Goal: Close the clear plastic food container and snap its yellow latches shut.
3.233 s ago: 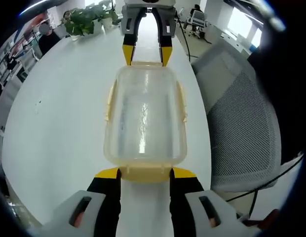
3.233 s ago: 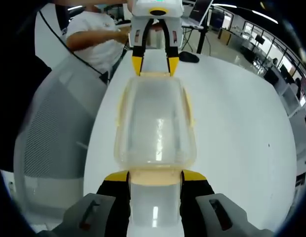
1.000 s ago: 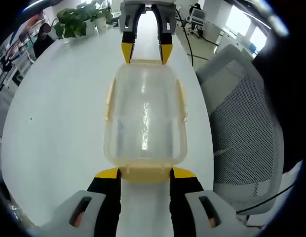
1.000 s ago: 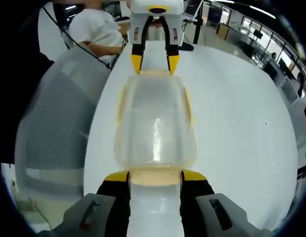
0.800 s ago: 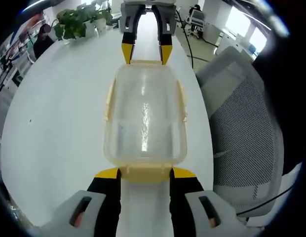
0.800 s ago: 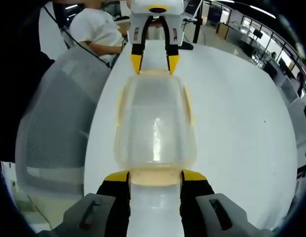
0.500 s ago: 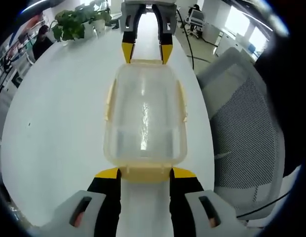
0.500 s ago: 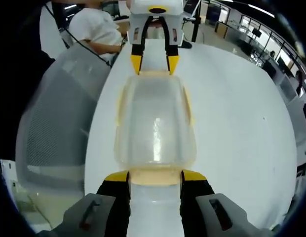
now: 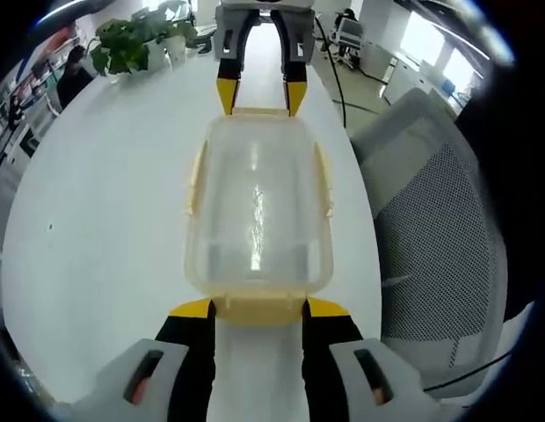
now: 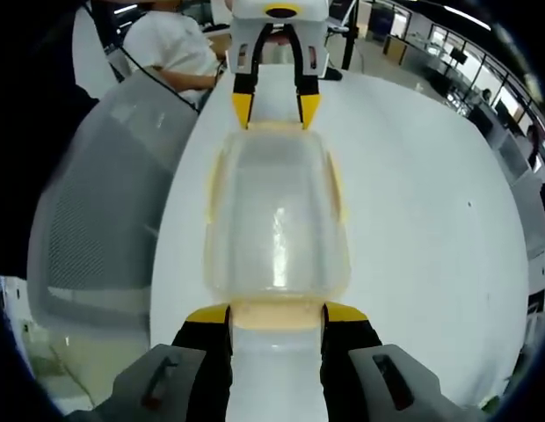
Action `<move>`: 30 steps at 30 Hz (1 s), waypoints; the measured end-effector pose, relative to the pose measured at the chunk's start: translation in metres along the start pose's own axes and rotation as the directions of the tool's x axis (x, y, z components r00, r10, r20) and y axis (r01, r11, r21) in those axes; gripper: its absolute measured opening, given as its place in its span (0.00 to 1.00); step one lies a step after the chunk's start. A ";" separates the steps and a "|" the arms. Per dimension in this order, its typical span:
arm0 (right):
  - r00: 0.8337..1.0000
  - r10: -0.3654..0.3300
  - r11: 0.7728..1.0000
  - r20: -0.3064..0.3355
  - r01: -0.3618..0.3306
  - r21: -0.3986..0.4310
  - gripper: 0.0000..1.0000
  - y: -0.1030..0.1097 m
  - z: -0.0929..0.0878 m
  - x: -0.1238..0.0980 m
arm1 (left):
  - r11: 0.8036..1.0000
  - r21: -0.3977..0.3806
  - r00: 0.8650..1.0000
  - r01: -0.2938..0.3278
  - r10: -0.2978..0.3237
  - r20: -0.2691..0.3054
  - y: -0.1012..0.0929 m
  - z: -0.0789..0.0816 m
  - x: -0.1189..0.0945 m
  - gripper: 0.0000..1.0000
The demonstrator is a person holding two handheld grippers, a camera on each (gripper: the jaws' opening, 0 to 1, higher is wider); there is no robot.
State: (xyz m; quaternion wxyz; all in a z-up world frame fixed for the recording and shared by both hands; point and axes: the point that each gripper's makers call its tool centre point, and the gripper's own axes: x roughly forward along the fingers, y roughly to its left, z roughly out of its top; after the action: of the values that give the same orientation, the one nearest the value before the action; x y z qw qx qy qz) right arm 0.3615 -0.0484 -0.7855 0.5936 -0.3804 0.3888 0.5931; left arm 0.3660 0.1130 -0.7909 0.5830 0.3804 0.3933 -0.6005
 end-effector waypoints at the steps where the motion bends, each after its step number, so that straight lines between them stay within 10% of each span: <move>1: 1.000 0.000 1.000 -0.001 0.000 -0.001 0.37 0.000 -0.001 0.000 | 1.000 -0.001 1.000 0.000 0.000 0.000 0.000 0.001 0.000 0.37; 30: 0.999 0.005 1.000 -0.048 -0.004 0.009 0.37 -0.003 -0.028 -0.007 | 1.000 -0.009 1.000 0.022 -0.022 0.005 0.003 0.024 0.014 0.37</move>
State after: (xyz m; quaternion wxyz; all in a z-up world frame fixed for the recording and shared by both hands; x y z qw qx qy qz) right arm 0.3639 -0.0764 -0.7907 0.5845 -0.3908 0.4065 0.5834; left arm 0.3683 0.0853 -0.7939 0.5790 0.3719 0.3986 -0.6062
